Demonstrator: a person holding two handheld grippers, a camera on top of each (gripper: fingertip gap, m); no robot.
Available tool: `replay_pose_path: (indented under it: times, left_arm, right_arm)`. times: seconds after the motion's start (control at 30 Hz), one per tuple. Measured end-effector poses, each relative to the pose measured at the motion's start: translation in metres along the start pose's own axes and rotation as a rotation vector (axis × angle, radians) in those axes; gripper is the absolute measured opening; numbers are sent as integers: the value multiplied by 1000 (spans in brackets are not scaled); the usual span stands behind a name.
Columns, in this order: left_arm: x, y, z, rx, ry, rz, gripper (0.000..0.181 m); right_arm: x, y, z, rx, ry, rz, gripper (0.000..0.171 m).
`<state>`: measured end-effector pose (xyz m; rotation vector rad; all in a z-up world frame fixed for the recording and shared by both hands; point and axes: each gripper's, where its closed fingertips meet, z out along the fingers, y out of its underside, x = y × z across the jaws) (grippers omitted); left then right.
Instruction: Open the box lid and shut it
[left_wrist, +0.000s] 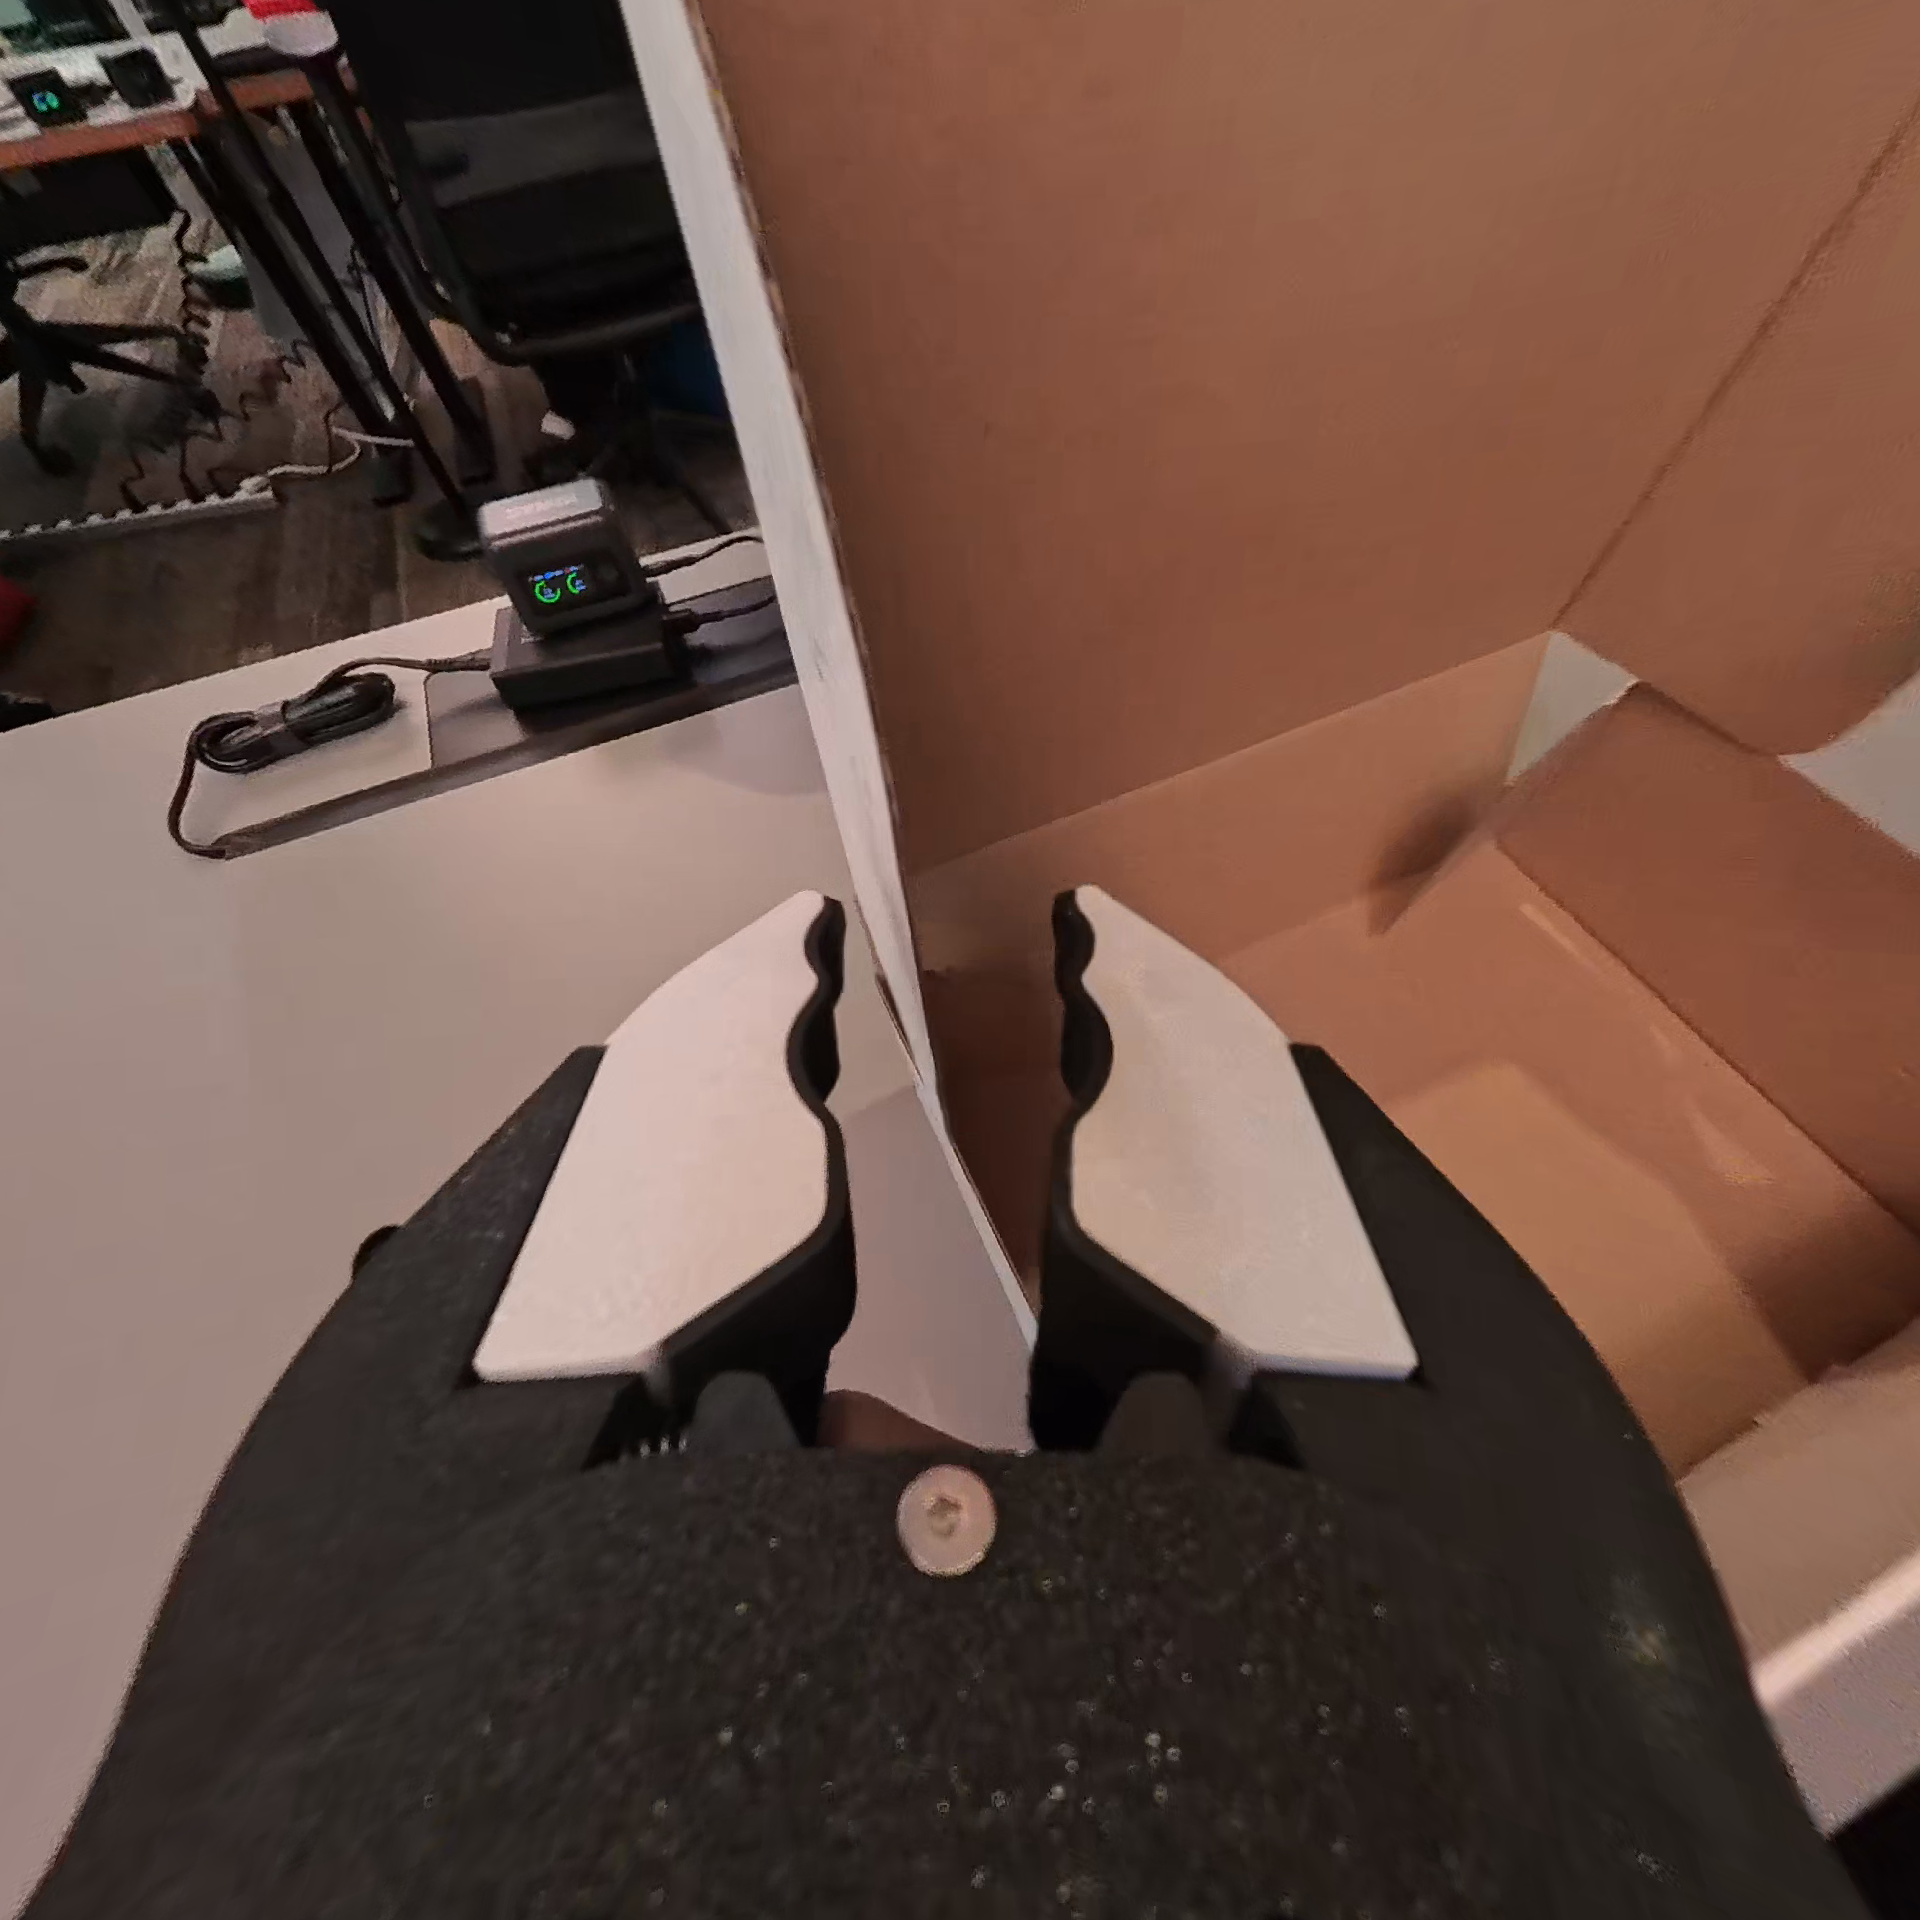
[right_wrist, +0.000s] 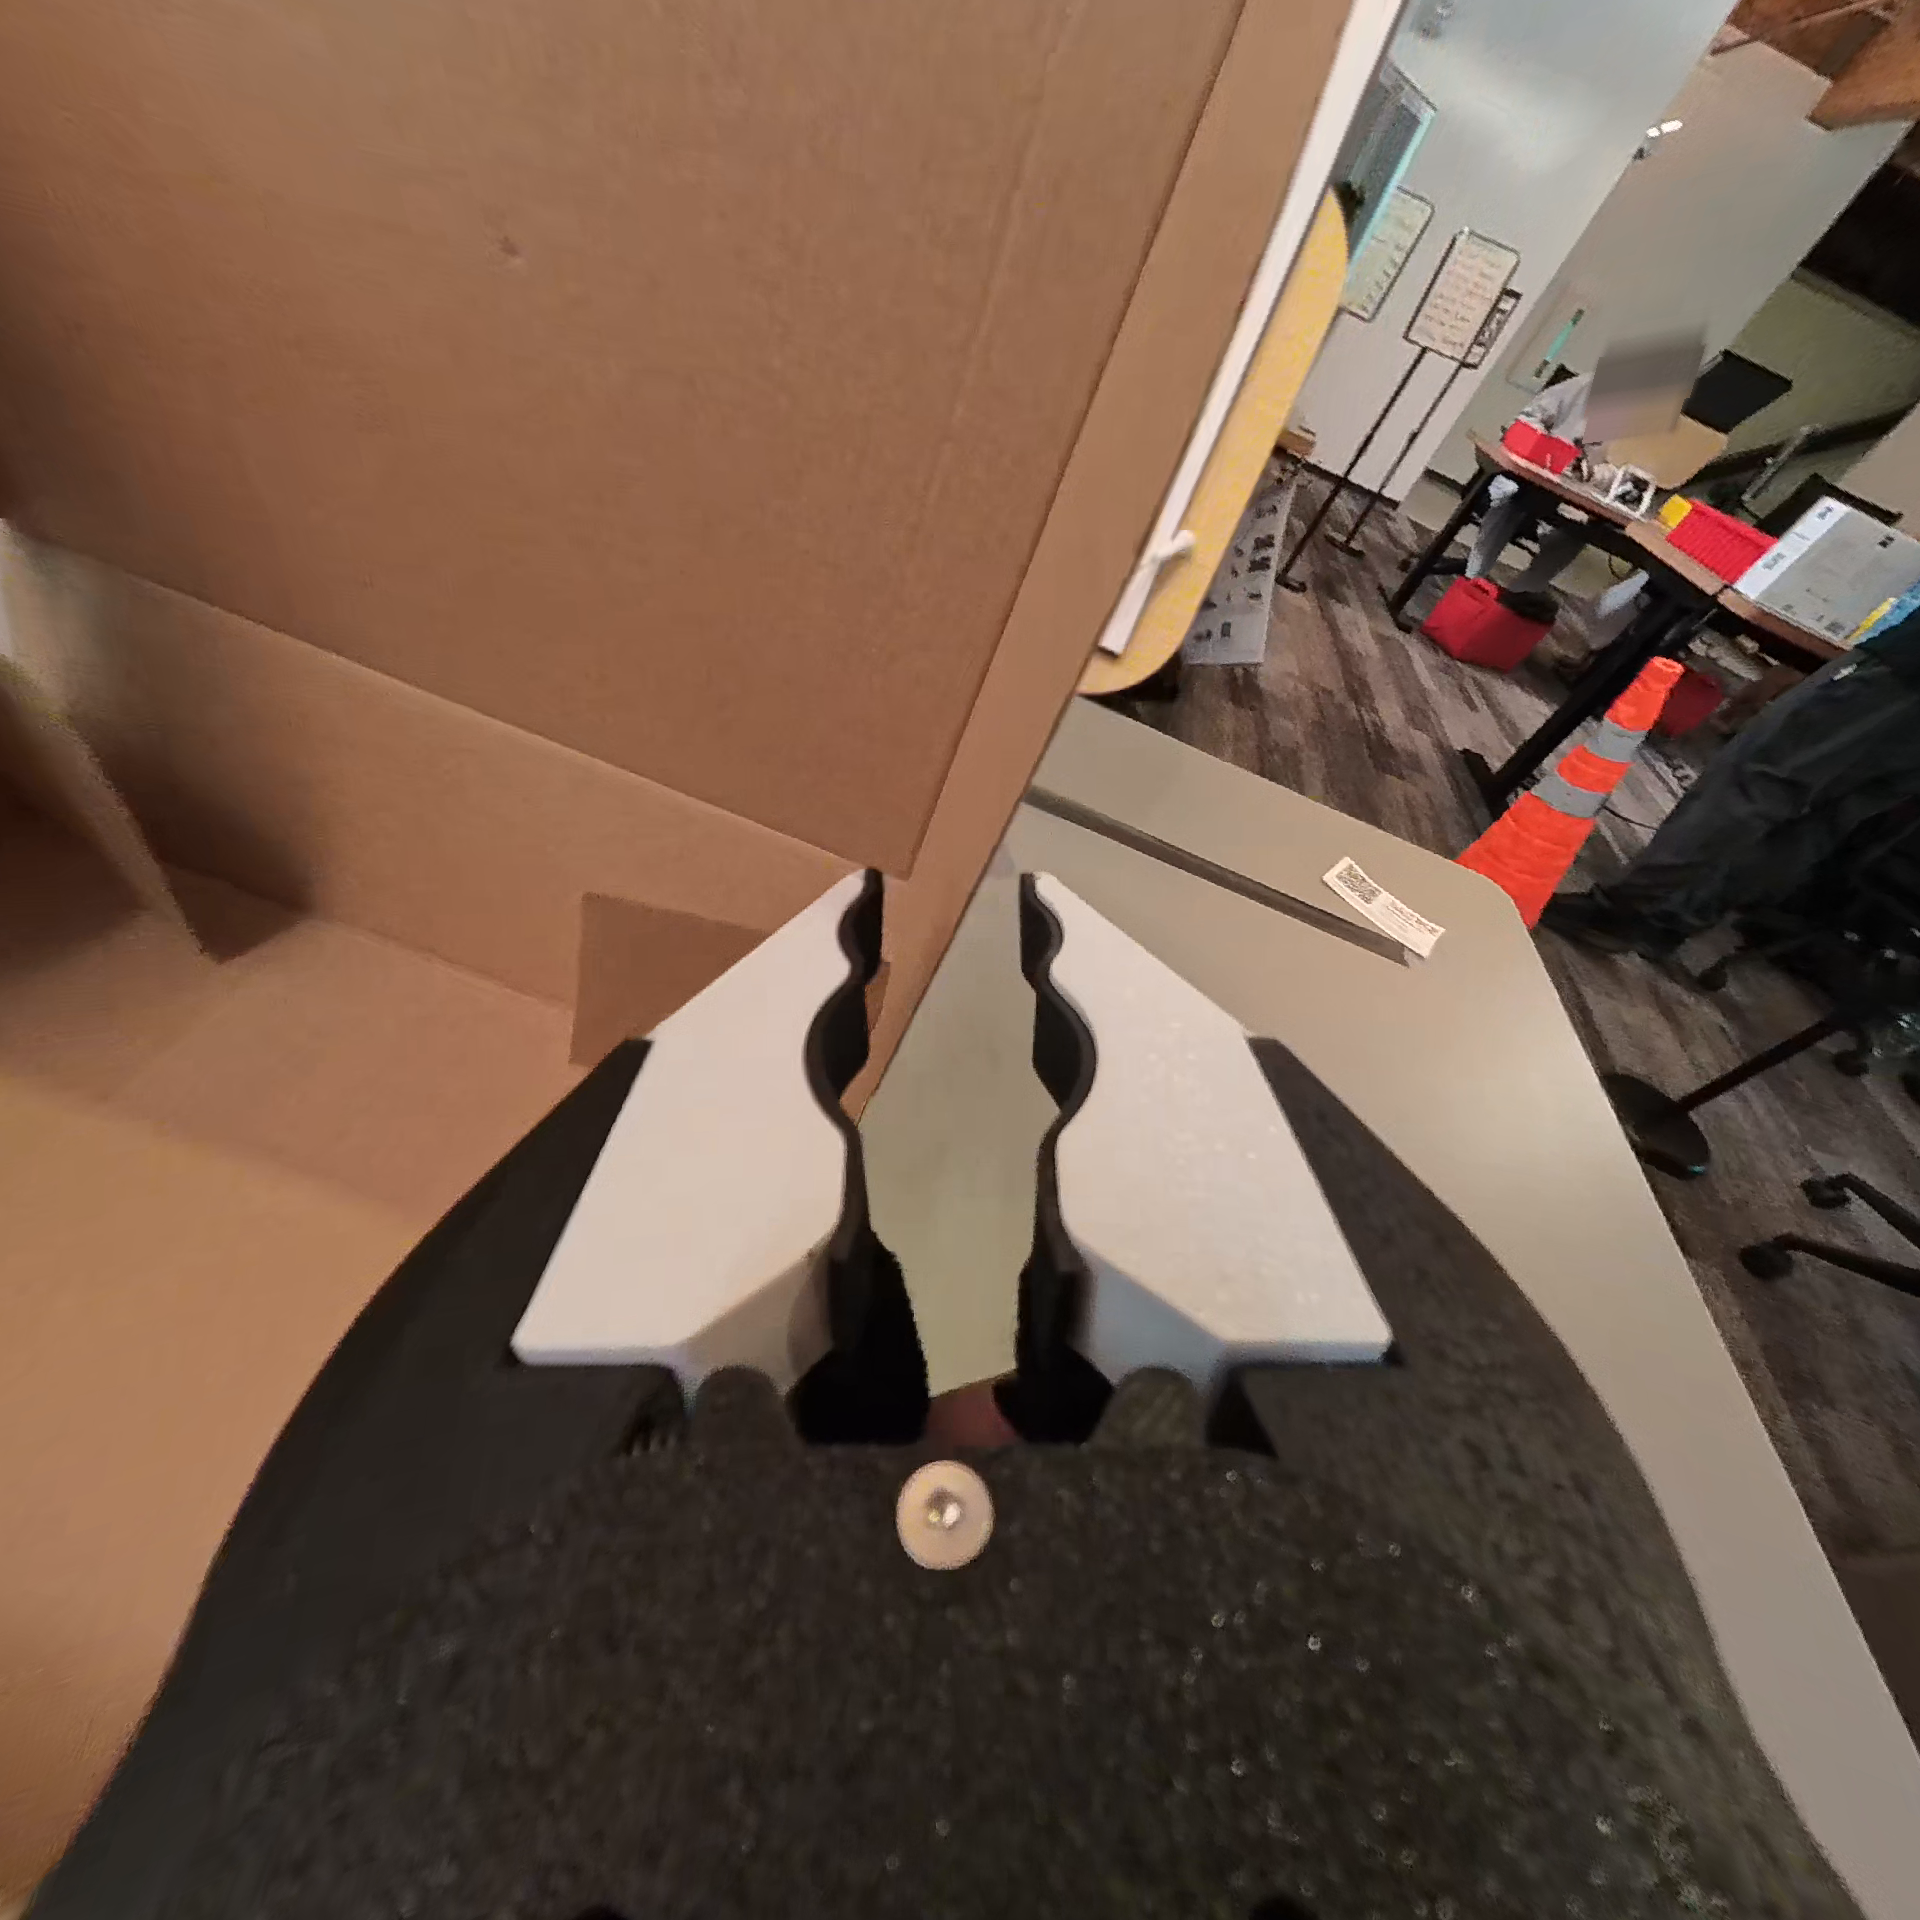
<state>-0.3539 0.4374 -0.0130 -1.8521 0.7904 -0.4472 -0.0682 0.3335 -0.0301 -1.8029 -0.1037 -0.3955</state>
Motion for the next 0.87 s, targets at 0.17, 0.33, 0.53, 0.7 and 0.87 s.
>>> replay_pose_path:
  times: [0.17, 0.33, 0.53, 0.7, 0.87]
  left_arm:
    - [23, 27, -35, 102, 38, -27, 37]
    - [43, 95, -55, 126, 93, -202, 36]
    - [25, 102, -88, 319, 186, -384, 31]
    - [21, 115, -80, 291, 212, -312, 31]
    - [30, 114, -77, 297, 233, -321, 30]
  right_arm:
    - [-11, 18, -52, 66, -147, 140, 28]
    - [-28, 67, -91, 88, -297, 419, 36]
    - [-45, 74, -107, 172, -386, 417, 37]
    - [-54, 72, -107, 204, -433, 415, 37]
    - [-48, 74, -107, 209, -416, 438, 36]
